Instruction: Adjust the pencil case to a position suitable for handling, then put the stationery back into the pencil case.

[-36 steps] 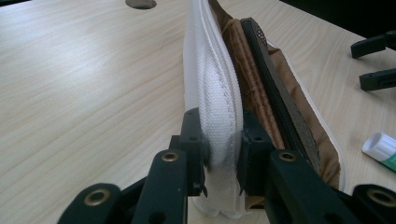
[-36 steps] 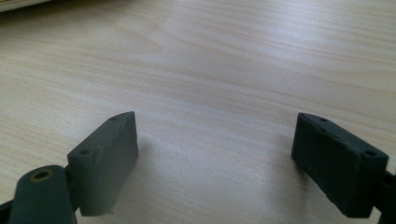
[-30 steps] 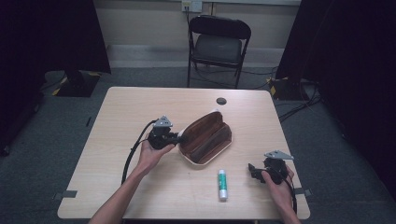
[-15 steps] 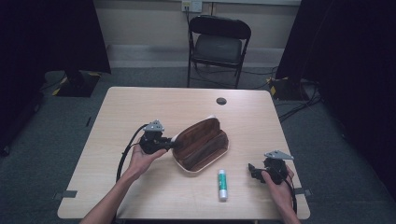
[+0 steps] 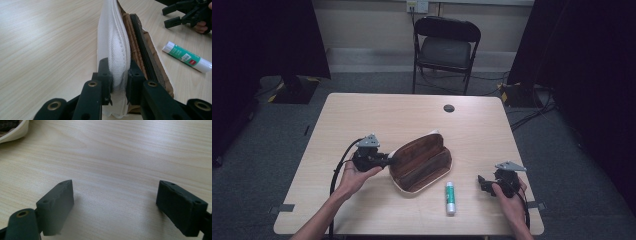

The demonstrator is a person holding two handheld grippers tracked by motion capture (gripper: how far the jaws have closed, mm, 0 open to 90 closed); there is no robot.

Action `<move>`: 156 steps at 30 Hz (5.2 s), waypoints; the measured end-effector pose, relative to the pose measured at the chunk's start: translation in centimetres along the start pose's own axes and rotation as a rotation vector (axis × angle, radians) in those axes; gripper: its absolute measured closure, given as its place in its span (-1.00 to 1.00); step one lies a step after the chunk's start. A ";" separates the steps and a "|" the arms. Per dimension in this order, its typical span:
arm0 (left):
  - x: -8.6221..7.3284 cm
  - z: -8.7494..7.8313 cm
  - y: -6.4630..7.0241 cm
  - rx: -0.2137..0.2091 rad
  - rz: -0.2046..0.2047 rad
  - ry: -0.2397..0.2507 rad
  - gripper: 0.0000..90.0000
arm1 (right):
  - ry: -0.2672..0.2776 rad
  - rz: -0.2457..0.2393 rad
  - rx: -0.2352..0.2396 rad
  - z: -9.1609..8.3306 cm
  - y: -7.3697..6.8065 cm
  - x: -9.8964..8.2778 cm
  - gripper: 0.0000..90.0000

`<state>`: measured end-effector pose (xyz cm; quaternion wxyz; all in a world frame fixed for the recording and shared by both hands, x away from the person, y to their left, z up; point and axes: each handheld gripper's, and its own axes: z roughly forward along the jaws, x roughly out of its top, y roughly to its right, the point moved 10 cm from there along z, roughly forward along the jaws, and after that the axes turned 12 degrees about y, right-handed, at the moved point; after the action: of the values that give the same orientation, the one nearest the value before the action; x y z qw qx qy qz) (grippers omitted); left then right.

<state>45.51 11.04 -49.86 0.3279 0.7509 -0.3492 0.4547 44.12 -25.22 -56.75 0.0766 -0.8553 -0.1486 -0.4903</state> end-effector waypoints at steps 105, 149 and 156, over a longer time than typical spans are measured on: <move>-1.7 -5.0 -1.1 0.052 -0.005 0.047 0.68 | 0.000 -0.001 -0.002 0.1 0.0 0.0 -0.70; -8.6 -10.0 -5.0 0.302 -0.139 -0.112 -0.56 | -0.013 -0.004 0.002 -0.3 -0.3 -0.1 -0.64; -10.3 -10.3 -6.4 0.387 -0.087 -0.146 -0.61 | 0.030 -0.026 0.079 -1.2 -2.8 1.5 -0.56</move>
<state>42.55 25.16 -56.49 0.1707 0.8452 -0.2453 0.4432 42.92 -22.64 -54.94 0.1059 -0.8422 -0.1780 -0.4979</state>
